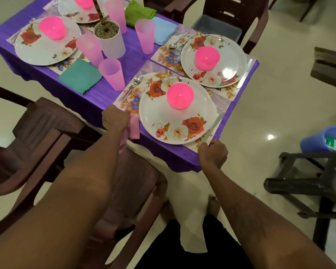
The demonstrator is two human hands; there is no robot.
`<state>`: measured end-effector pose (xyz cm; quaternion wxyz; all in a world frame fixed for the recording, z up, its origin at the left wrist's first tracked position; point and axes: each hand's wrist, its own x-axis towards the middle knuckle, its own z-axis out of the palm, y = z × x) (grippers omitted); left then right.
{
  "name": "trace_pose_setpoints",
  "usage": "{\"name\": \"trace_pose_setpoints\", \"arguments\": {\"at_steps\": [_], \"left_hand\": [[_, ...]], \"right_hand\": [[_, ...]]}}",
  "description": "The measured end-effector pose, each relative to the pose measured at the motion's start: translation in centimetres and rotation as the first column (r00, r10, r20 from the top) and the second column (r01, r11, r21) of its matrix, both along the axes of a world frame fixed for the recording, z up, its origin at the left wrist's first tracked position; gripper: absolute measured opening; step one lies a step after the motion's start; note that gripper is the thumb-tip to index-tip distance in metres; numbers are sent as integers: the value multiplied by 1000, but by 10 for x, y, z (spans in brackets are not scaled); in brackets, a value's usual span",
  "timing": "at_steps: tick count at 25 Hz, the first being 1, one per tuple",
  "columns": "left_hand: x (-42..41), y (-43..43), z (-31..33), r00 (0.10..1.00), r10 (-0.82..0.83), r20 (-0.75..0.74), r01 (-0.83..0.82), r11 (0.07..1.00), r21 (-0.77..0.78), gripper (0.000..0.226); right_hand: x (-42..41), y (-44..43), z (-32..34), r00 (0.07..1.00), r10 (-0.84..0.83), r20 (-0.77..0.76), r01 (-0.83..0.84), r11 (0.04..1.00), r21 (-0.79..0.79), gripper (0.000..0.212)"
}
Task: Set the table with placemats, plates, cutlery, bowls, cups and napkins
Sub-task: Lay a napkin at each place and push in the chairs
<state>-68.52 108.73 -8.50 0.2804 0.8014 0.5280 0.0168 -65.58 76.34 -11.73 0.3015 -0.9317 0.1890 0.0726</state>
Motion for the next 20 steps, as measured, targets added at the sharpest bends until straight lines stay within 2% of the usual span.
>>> {"name": "trace_pose_setpoints", "arguments": {"at_steps": [7,13,20], "left_hand": [[9,14,-15,996,-74,-54,71,996,-57,75],[14,23,-18,997,-66,-45,61,993,-100,84],[15,34,-23,998,-56,-17,53,989,-139,84]], "right_hand": [[-5,19,6,991,-106,-79,106,994,-7,42],[-6,18,6,985,-158,-70,160,987,27,37],[-9,14,9,987,-98,-128,80,987,-137,46]]}}
